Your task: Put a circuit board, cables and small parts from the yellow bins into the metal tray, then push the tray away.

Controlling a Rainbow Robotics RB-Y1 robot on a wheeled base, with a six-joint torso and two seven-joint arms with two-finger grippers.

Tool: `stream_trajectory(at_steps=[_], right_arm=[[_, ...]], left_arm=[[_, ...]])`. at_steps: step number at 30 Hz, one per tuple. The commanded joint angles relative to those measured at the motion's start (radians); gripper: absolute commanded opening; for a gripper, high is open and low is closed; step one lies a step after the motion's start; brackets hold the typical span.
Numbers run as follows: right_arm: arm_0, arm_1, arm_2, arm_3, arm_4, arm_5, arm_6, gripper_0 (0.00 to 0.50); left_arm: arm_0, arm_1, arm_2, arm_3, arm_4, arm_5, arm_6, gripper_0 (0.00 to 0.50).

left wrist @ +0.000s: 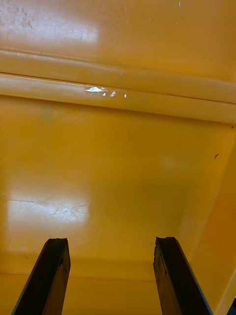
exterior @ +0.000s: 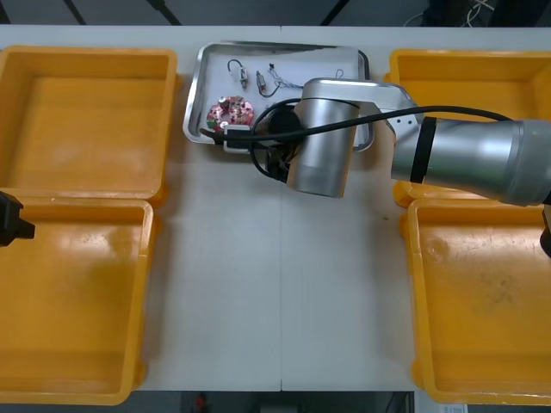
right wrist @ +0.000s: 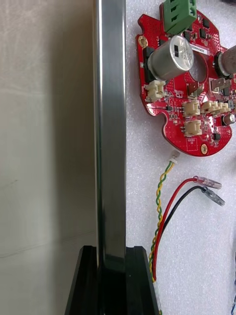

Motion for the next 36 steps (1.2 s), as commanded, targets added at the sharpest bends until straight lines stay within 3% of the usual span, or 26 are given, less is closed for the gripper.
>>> stream_trajectory(at_steps=[1, 14, 22, 24, 26, 27, 28, 30, 32, 36], right_arm=[[-0.063, 0.017, 0.007, 0.033, 0.010, -0.065, 0.040, 0.000], [-0.064, 0.017, 0.007, 0.136, 0.021, -0.228, 0.058, 0.000], [-0.064, 0.017, 0.007, 0.147, 0.021, -0.238, 0.058, 0.000], [-0.063, 0.017, 0.009, 0.145, 0.021, -0.234, 0.061, 0.045], [-0.064, 0.017, 0.009, 0.142, 0.020, -0.231, 0.061, 0.126], [-0.064, 0.017, 0.009, 0.141, 0.020, -0.232, 0.061, 0.199], [-0.064, 0.017, 0.007, 0.141, 0.020, -0.231, 0.061, 0.235], [-0.064, 0.017, 0.009, 0.134, 0.020, -0.231, 0.065, 0.393], [-0.064, 0.017, 0.009, 0.130, 0.006, -0.218, 0.066, 0.500], [-0.063, 0.009, 0.007, 0.104, -0.013, -0.188, 0.066, 0.500]], left_arm=[[0.013, 0.030, 0.029, -0.017, -0.009, -0.009, -0.118, 0.500], [0.013, 0.030, 0.029, -0.017, -0.009, -0.009, -0.118, 0.500], [0.013, 0.030, 0.029, -0.017, -0.009, -0.009, -0.118, 0.500], [0.013, 0.030, 0.029, -0.017, -0.009, -0.009, -0.118, 0.500], [0.013, 0.030, 0.029, -0.017, -0.009, -0.009, -0.118, 0.500], [0.013, 0.030, 0.029, -0.017, -0.009, -0.009, -0.118, 0.500], [0.013, 0.030, 0.029, -0.017, -0.009, -0.009, -0.118, 0.500], [0.013, 0.030, 0.029, -0.017, -0.009, -0.009, -0.118, 0.500], [0.013, 0.030, 0.029, -0.017, -0.009, -0.009, -0.118, 0.500], [0.013, 0.030, 0.029, -0.017, -0.009, -0.009, -0.118, 0.500]])
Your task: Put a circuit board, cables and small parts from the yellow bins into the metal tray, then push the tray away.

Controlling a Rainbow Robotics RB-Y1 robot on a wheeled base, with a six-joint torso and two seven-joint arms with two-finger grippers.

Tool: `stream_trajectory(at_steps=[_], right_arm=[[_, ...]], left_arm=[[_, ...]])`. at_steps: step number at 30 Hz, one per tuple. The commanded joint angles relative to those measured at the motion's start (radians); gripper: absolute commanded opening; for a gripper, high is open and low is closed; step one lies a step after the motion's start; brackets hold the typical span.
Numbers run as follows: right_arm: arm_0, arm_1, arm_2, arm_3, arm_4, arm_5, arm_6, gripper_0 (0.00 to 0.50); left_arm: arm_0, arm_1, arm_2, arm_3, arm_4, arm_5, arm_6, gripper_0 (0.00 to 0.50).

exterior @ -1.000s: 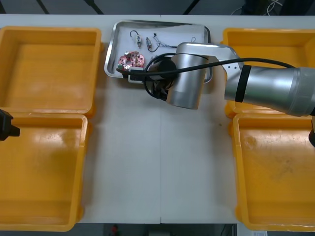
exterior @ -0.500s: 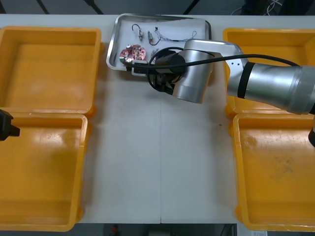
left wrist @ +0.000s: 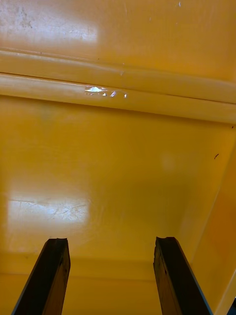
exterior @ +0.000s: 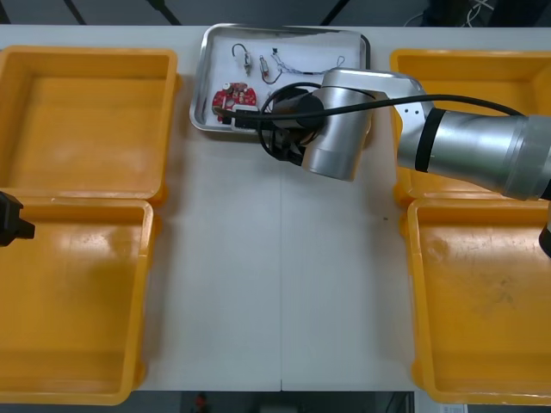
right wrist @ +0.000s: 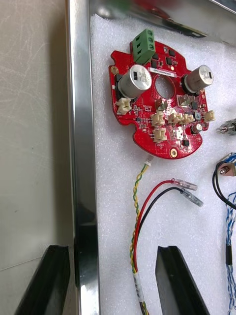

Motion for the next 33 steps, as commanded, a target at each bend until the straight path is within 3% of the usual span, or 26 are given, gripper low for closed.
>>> stream_trajectory(at_steps=[1, 13, 22, 33], right_arm=[[-0.061, 0.003, 0.007, -0.055, -0.016, 0.039, 0.031, 0.500], [-0.059, -0.075, -0.094, -0.313, -0.019, 0.334, 0.023, 0.500], [-0.059, -0.156, -0.212, -0.465, -0.183, 0.559, -0.015, 0.500], [0.022, -0.306, -0.409, -0.661, -0.350, 0.754, -0.241, 0.500]], left_arm=[[0.013, 0.030, 0.029, -0.017, -0.009, -0.009, -0.118, 0.500], [0.013, 0.030, 0.029, -0.017, -0.009, -0.009, -0.118, 0.500], [0.013, 0.030, 0.029, -0.017, -0.009, -0.009, -0.118, 0.500], [0.013, 0.030, 0.029, -0.017, -0.009, -0.009, -0.118, 0.500]])
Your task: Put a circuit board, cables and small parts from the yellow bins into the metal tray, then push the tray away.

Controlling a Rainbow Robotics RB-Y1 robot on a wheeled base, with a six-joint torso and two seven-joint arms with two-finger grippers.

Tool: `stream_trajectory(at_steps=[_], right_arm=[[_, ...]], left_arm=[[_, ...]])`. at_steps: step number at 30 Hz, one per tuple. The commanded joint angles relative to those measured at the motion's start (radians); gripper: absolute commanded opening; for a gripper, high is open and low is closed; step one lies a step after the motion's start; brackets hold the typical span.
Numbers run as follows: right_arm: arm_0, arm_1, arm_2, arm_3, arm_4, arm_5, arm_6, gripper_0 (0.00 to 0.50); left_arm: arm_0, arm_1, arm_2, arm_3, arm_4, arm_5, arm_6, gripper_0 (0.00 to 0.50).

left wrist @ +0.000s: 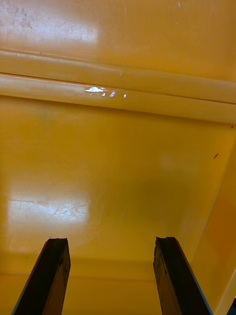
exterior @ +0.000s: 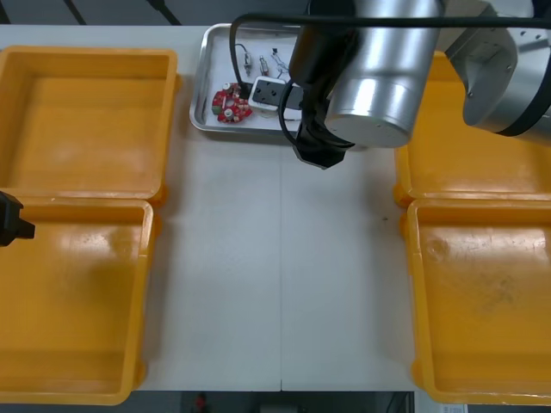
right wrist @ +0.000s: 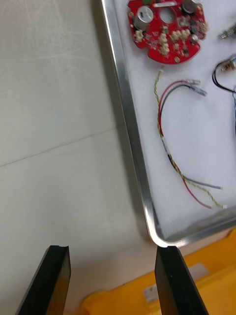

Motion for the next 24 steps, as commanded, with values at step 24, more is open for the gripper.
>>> stream_trajectory(at_steps=[24], right_arm=[[0.478, -0.381, -0.608, -0.233, -0.248, 0.171, -0.439, 0.500]], left_arm=[[0.013, 0.030, 0.029, -0.017, -0.009, -0.009, -0.118, 0.500]])
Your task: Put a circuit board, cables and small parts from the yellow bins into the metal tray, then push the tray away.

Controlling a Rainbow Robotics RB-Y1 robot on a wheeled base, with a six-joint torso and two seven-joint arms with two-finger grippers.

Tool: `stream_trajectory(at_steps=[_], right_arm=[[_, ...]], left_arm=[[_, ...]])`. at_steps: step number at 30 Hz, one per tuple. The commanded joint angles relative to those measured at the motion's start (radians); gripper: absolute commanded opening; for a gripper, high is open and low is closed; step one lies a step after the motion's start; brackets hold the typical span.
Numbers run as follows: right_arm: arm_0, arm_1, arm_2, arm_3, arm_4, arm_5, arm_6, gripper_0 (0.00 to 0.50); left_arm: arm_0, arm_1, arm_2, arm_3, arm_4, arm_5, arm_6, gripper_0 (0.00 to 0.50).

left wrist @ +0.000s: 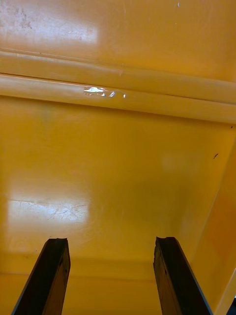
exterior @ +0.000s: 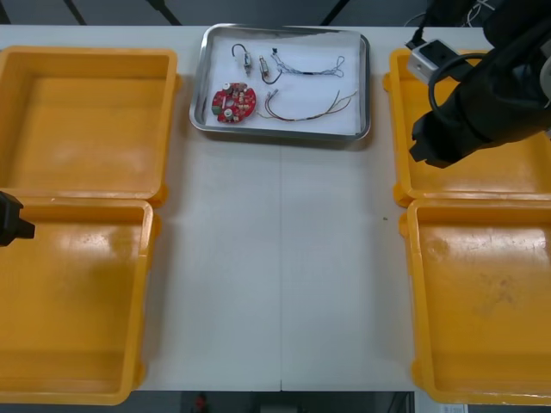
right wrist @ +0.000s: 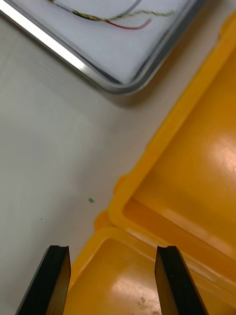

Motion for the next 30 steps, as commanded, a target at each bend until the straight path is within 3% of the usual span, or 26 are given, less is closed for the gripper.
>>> stream_trajectory(at_steps=[1, 9, 16, 22, 30], right_arm=[[0.112, -0.076, -0.153, -0.028, -0.025, 0.027, -0.087, 0.500], [0.328, -0.121, -0.382, -0.028, -0.044, 0.058, -0.150, 0.500], [0.500, -0.121, -0.549, -0.010, -0.058, 0.050, -0.144, 0.500], [0.615, -0.118, -0.599, -0.005, -0.048, 0.002, -0.150, 0.500], [0.690, -0.085, -0.604, -0.004, -0.005, -0.030, -0.150, 0.500]], left_arm=[[0.013, 0.030, 0.029, -0.017, -0.009, -0.009, -0.117, 0.500], [0.013, 0.030, 0.029, -0.017, -0.009, -0.009, -0.117, 0.500], [0.013, 0.030, 0.029, -0.017, -0.009, -0.009, -0.117, 0.500], [0.013, 0.030, 0.029, -0.017, -0.009, -0.009, -0.117, 0.500], [0.013, 0.030, 0.029, -0.017, -0.009, -0.009, -0.117, 0.500]])
